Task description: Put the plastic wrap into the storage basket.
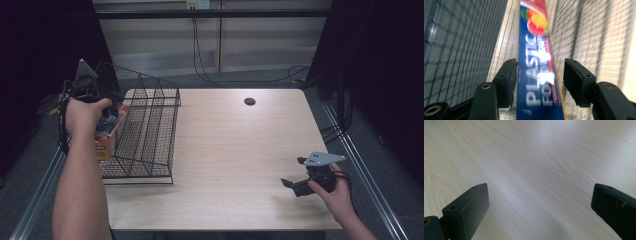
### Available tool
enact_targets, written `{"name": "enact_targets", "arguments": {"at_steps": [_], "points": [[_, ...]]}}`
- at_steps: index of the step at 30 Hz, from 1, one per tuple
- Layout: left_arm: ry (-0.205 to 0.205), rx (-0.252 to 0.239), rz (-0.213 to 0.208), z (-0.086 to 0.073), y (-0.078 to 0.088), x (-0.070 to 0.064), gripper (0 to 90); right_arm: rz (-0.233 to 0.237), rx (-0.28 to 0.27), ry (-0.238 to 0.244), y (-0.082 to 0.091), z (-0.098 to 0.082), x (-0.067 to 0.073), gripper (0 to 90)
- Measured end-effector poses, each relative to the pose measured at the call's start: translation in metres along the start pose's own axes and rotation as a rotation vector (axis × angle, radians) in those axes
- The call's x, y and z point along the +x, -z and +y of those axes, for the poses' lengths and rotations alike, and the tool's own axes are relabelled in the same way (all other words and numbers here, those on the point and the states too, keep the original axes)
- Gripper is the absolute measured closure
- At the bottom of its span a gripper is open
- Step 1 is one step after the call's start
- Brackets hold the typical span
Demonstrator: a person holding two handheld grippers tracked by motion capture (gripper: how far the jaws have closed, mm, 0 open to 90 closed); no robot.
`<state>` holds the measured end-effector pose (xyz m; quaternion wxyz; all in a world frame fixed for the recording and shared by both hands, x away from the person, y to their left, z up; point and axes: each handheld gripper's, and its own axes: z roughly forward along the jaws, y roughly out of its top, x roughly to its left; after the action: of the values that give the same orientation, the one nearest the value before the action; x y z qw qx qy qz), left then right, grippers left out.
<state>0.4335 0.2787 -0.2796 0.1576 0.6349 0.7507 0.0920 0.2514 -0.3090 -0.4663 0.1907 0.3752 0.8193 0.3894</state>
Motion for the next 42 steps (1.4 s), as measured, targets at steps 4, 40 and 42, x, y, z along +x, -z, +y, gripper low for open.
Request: {"name": "enact_targets", "arguments": {"at_steps": [4, 40, 42], "points": [[-0.022, -0.017, -0.013, -0.001, 0.014, -0.010, 40.2, 0.004, 0.001, 0.001, 0.001, 0.000, 0.001, 1.7], [-0.170, -0.048, -0.260, -0.027, 0.000, -0.093, 21.0, 0.005, -0.009, 0.008, 0.005, 0.001, 0.001, 1.6], [-0.176, -0.061, -0.276, -0.030, -0.003, -0.097, 18.8, 0.003, -0.005, 0.006, 0.005, 0.001, 0.001, 1.6]]}}
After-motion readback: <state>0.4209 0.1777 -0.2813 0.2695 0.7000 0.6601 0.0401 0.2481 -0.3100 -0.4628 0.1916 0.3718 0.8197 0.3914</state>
